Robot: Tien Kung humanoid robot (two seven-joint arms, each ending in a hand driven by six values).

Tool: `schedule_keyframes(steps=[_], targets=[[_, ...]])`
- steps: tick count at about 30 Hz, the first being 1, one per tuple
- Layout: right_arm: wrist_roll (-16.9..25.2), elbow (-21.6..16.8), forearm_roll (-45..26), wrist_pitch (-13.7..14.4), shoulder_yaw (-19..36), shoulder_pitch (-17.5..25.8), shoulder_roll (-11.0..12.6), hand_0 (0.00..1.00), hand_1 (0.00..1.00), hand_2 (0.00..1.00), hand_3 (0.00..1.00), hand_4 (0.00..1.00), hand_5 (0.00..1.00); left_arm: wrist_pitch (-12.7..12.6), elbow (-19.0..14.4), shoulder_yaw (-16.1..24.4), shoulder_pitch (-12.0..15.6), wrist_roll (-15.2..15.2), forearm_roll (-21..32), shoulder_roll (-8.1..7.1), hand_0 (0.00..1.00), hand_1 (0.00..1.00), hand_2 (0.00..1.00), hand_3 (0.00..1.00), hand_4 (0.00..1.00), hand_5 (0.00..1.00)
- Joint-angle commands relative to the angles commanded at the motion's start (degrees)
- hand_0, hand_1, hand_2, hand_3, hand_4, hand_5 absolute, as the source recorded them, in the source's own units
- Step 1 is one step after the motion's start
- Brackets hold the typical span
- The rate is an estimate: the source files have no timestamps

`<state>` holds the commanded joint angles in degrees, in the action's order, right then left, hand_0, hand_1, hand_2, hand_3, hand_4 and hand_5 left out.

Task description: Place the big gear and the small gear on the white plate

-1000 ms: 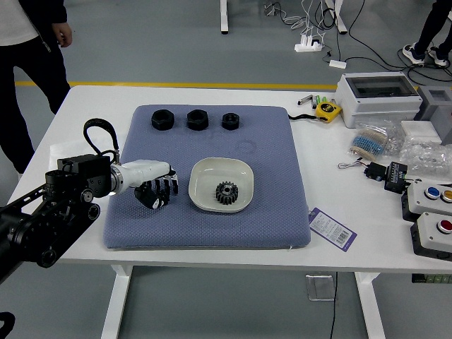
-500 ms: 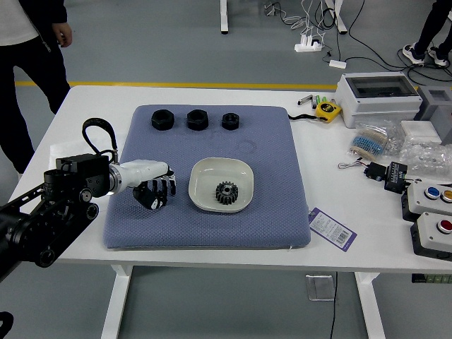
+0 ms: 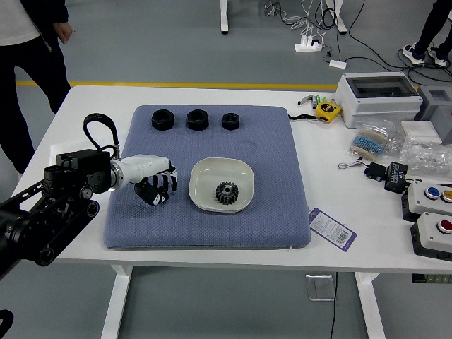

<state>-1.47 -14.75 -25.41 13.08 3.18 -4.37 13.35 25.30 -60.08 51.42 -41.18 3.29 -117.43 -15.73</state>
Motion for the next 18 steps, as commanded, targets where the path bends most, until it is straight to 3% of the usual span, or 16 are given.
schedule_keyframes(steps=[4, 9, 15, 18], targets=[[0.0, 0.0, 0.2, 0.0, 0.1, 0.1, 0.0, 0.681, 0.673, 0.746, 0.628, 0.823, 0.743, -0.2, -1.6, 0.6, -0.2, 0.0, -0.4, 0.07, 0.238, 0.369, 0.417, 0.513, 0.55, 0.002], [-0.2, 0.0, 0.8, 0.2, 0.5, 0.3, 0.0, 0.679, 0.673, 0.746, 0.628, 0.822, 0.744, -1.3, -3.4, 0.8, -1.5, -0.6, -0.1, 1.29, 0.239, 0.368, 0.416, 0.516, 0.566, 0.002], [-0.3, -0.1, 1.2, 0.3, 0.8, 0.3, 0.0, 0.68, 0.674, 0.746, 0.627, 0.822, 0.743, -2.8, -1.8, 0.0, -4.0, -1.5, -0.4, 3.74, 0.247, 0.369, 0.418, 0.518, 0.591, 0.002], [-0.5, -0.1, 1.9, 0.4, 1.2, 0.2, 0.0, 0.68, 0.674, 0.746, 0.627, 0.822, 0.743, -5.9, -0.1, -1.6, -5.2, -2.4, -0.3, 5.71, 0.247, 0.369, 0.418, 0.518, 0.591, 0.002]])
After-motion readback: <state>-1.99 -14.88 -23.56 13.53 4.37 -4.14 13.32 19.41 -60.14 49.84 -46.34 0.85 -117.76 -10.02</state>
